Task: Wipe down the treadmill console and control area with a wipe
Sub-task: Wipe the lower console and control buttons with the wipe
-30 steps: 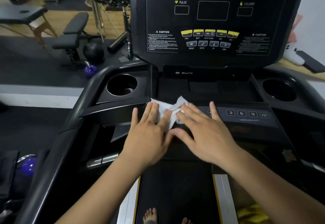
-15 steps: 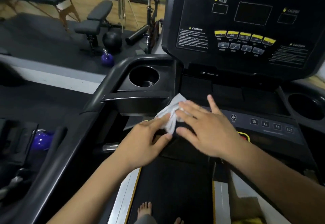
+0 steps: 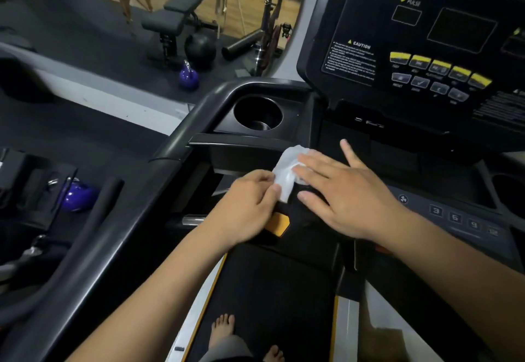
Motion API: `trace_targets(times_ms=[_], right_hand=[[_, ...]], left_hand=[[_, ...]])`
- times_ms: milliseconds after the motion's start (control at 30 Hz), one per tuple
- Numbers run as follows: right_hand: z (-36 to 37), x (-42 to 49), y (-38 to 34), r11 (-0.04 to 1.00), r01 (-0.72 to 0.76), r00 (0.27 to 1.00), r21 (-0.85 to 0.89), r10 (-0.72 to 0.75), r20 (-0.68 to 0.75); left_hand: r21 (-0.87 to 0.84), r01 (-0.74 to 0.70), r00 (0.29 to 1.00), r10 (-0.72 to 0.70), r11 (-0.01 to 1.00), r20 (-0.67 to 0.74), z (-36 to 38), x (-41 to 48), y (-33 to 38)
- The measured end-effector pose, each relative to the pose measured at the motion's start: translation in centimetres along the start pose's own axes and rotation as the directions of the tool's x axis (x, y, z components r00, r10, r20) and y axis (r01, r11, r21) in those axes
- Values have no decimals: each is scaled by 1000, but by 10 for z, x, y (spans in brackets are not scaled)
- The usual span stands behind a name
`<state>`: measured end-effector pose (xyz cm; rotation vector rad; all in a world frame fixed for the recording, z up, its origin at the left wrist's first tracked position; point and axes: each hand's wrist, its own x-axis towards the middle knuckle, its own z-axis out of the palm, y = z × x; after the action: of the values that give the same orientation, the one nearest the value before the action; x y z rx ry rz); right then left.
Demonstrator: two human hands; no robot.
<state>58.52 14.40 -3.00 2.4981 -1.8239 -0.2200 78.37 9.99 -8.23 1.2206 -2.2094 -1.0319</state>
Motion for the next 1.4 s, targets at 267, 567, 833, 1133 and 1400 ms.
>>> trace_targets(times_ms=[267, 567, 833, 1133, 1400], right_hand=[[18, -37, -46, 976, 210, 978, 49, -210, -18], [18, -24, -4, 982, -180, 982, 51, 182, -42], [40, -79, -24, 988, -80, 987, 129, 97, -132], [33, -60, -18, 920, -351, 919, 174, 374, -123], [43, -92, 3, 930, -340, 926, 141, 357, -122]], left_hand=[[-58, -12, 993, 5, 998, -122, 1, -22, -11], [165, -222, 973, 207, 961, 102, 11, 25, 30], [450, -326, 945, 301, 832, 127, 12, -21, 8], [514, -399, 911, 391, 760, 129, 26, 30, 38], [587, -460, 866, 483, 667, 130, 31, 21, 41]])
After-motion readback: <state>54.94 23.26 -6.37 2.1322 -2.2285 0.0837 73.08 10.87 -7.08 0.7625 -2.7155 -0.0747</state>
